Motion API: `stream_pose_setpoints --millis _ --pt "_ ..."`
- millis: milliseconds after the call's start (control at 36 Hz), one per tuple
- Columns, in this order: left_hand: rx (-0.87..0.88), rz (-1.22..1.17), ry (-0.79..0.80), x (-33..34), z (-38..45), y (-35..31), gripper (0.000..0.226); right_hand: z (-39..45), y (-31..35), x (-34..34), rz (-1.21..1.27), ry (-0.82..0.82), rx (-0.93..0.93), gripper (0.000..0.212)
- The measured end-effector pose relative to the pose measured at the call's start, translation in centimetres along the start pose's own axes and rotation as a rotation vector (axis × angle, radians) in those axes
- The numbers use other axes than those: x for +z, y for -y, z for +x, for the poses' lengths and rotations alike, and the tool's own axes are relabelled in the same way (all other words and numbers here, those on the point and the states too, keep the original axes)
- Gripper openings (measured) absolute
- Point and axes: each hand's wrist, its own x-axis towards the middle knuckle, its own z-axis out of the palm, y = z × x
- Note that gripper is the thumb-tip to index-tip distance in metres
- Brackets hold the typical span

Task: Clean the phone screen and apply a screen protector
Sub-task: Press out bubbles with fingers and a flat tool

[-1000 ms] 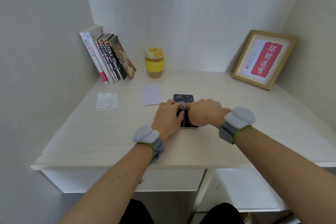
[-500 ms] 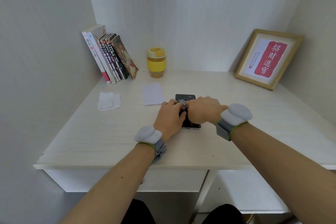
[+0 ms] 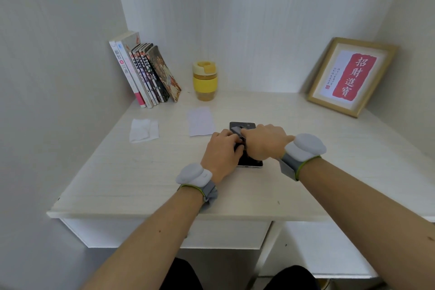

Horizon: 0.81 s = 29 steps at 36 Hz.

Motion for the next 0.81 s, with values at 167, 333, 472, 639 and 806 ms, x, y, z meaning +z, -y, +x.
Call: stream_pose_setpoints --millis 167,333,472,639,806 --pt "0.003 -0.007 0.014 -0.2 0.0 -0.2 0.022 1.1 0.8 -0.3 0.047 -0.016 0.023 0.034" --pt "0.006 0.004 0.021 -0.2 0.1 -0.1 0.02 2.0 1.4 -0.1 0.09 -0.058 0.071 0.041" --pt "0.004 0.001 -0.004 0.0 0.1 -0.1 0.023 1.3 0.3 0.2 0.227 -0.098 0.123 0.049" --pt "-0.003 -0.021 -0.019 0.2 0.1 -0.1 0.026 -1.2 -1.2 -0.3 0.292 -0.036 0.199 0.041" --pt "0.005 0.009 -0.038 0.3 0.1 -0.3 0.024 -3.1 -0.2 -0.3 0.161 0.028 0.137 0.035"
